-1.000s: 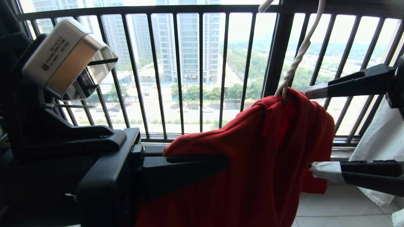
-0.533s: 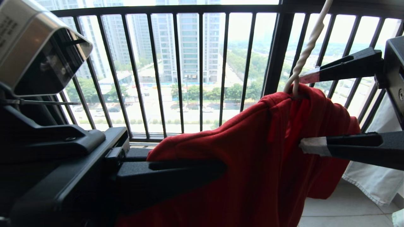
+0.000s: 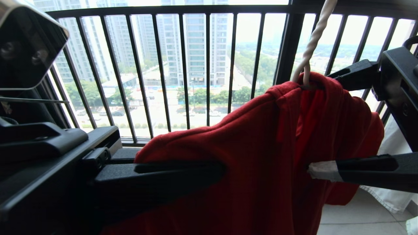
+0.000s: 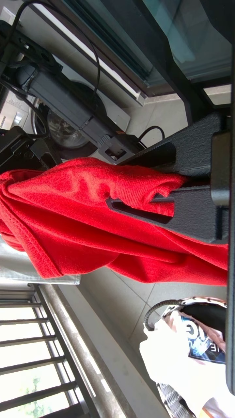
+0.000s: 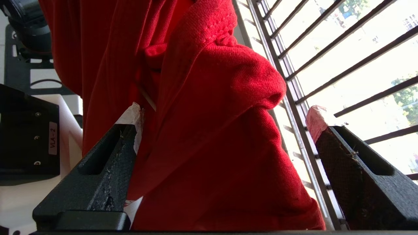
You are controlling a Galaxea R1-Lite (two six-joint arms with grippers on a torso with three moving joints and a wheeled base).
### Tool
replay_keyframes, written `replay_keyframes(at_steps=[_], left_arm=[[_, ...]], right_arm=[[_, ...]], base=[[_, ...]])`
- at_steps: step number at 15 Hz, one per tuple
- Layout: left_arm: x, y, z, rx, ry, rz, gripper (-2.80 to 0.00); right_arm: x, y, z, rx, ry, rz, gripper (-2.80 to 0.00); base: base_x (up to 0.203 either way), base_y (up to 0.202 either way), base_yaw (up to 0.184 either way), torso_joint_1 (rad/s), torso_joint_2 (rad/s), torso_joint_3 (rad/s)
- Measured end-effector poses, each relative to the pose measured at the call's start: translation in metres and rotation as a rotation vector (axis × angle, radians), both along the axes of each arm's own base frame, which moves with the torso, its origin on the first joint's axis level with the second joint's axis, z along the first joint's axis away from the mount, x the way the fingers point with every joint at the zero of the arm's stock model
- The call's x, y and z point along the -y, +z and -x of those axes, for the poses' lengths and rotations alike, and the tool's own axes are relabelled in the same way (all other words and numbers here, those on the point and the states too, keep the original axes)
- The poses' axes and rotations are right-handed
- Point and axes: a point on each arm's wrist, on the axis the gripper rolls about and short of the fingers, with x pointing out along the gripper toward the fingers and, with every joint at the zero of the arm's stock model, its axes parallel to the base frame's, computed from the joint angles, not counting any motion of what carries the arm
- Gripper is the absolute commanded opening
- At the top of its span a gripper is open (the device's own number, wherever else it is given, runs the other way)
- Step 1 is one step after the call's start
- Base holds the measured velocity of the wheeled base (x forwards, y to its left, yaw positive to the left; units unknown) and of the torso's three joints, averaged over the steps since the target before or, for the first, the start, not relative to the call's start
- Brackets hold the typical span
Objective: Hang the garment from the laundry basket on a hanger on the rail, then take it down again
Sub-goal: Hang the clothes rack on the clothesline
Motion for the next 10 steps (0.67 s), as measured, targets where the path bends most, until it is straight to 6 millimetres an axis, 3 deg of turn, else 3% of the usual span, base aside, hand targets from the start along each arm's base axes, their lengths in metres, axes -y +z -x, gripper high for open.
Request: replay_keyframes(at_steps=[2, 3, 10], left_arm=[[-0.0004, 0.0003, 0.0010, 0.002, -0.003, 0.002, -2.80], [-0.0005, 0.0004, 0.0013, 0.002, -0.004, 0.003, -2.80], [-0.0024, 0.0047, 0.0025, 0.016, -0.001, 0.027, -2.80]], right_arm=[[-0.0034, 0.0003, -0.0032, -0.009, 0.026, -0.007, 0.00], [-0.0045, -0.0003, -0.0042, -0.017, 0.043, -0.007, -2.80], [-0.0039, -0.0009, -0.0002, -0.081, 0.154, 0.013, -2.80]], base=[[0.000, 0.000, 0.000, 0.000, 0.00, 0.000], [0.000, 0.000, 0.000, 0.000, 0.00, 0.000], [0.000, 0.000, 0.000, 0.000, 0.00, 0.000]])
